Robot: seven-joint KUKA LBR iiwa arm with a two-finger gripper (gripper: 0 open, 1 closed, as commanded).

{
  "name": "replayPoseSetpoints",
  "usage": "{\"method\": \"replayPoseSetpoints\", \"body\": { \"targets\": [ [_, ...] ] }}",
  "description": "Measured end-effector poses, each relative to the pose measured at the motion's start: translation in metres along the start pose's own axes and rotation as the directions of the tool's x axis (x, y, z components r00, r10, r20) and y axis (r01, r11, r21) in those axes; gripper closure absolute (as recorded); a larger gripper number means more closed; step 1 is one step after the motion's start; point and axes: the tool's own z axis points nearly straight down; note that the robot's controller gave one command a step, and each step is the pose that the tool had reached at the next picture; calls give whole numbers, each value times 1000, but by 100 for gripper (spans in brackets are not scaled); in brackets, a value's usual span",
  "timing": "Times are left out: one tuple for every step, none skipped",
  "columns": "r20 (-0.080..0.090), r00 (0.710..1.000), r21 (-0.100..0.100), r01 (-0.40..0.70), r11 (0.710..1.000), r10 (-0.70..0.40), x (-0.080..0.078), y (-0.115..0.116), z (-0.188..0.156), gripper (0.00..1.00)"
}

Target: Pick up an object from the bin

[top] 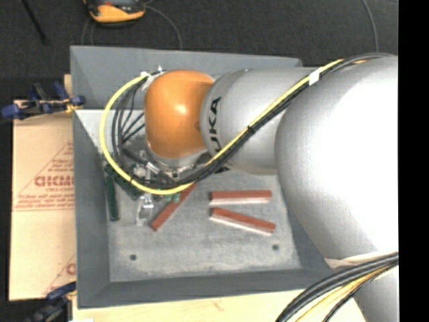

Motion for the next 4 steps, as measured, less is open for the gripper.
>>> {"method": "replayPoseSetpoints", "body": {
  "targets": [
    [8, 1000, -2, -3, 1000, 3, -2, -1, -5, 0],
    [11, 998, -1, 61, 998, -61, 6, -23, 18, 0],
    [13, 964, -2, 264, 965, -264, -7, -24, 46, 100],
    [19, 965, 0, 261, 965, -261, -7, -26, 49, 0]
  ]
}}
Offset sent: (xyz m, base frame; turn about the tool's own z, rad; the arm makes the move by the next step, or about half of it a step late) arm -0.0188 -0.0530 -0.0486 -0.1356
